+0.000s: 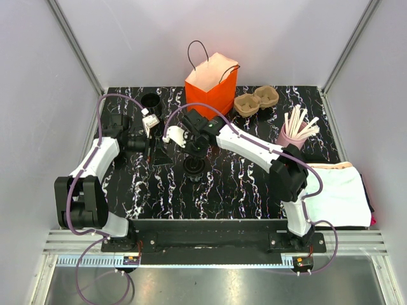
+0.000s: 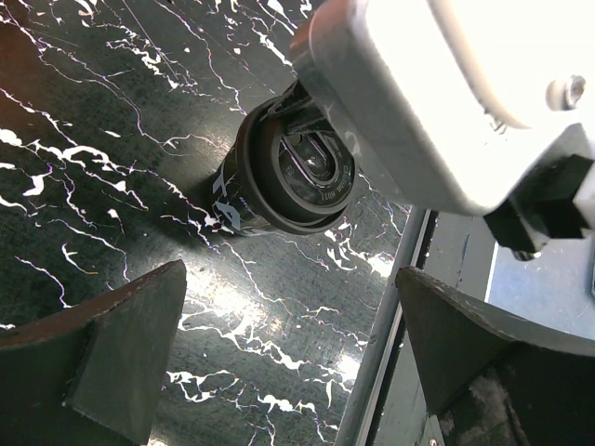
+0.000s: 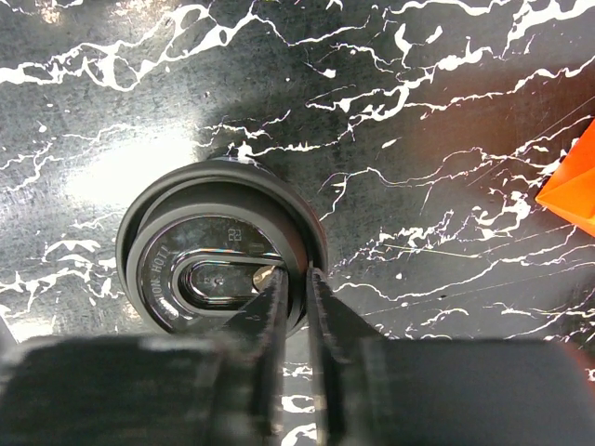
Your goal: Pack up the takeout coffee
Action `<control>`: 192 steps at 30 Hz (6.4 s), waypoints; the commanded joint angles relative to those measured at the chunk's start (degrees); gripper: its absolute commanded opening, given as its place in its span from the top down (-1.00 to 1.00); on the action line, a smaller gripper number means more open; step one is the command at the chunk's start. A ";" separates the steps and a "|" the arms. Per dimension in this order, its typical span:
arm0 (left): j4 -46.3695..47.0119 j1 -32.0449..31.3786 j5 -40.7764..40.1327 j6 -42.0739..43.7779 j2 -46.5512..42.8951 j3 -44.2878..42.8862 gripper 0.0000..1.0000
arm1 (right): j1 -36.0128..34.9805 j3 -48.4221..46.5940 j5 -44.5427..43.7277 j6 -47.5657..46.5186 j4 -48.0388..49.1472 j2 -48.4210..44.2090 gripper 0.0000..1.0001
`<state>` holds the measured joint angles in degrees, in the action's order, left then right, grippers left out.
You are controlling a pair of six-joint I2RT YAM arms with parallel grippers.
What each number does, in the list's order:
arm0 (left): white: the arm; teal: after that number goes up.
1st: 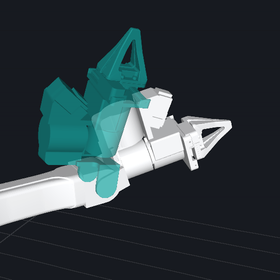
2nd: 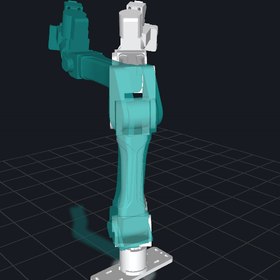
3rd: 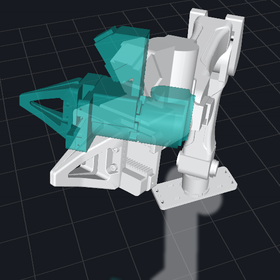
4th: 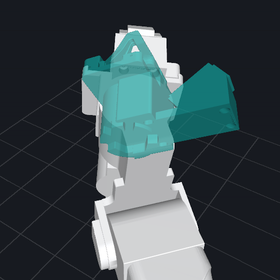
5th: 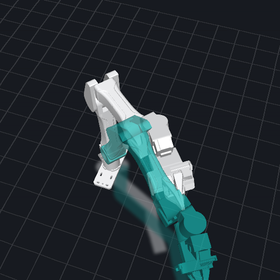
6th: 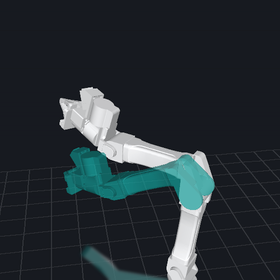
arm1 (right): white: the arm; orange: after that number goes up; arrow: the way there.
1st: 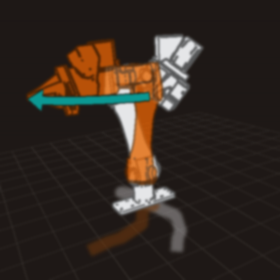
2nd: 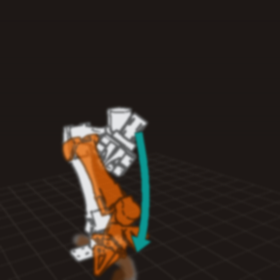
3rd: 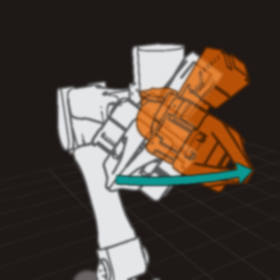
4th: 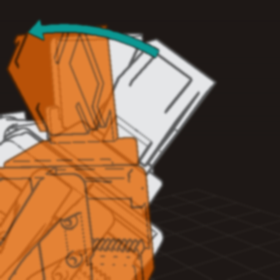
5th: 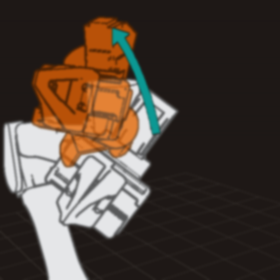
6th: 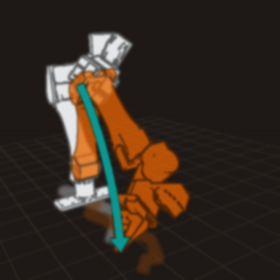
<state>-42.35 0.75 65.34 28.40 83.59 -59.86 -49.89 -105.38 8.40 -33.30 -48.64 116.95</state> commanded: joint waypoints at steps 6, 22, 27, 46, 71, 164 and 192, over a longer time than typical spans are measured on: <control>1.48 -0.14 1.72 0.16 -1.94 0.00 -0.98 | -0.30 -1.31 -0.06 0.69 0.04 -5.32 -0.01; 4.02 -5.67 0.76 -1.68 4.81 -4.48 -0.98 | 5.66 2.45 12.05 13.42 3.63 -14.80 -0.64; 8.75 -8.57 -1.62 -6.86 8.77 -7.47 -0.98 | 10.42 13.79 21.89 21.24 11.88 -18.33 -0.69; 13.26 -14.55 -4.78 -10.91 17.31 -8.61 -0.98 | 16.84 24.70 40.29 36.02 25.17 -11.13 -0.70; 10.27 -15.26 -3.38 -8.01 23.19 -6.77 -0.73 | 16.93 28.83 37.91 36.03 27.46 -11.30 -0.28; 8.07 -19.47 -21.83 -7.40 23.11 -4.04 -0.09 | 13.86 33.22 33.70 41.12 29.04 -0.66 0.78; 8.51 -19.48 -22.45 -8.54 23.20 -3.69 0.02 | 19.83 36.02 46.35 47.26 35.01 -13.14 -0.41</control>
<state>-36.91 -17.93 59.99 15.35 103.98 -66.26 -30.15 -71.96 51.31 9.69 -18.96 108.12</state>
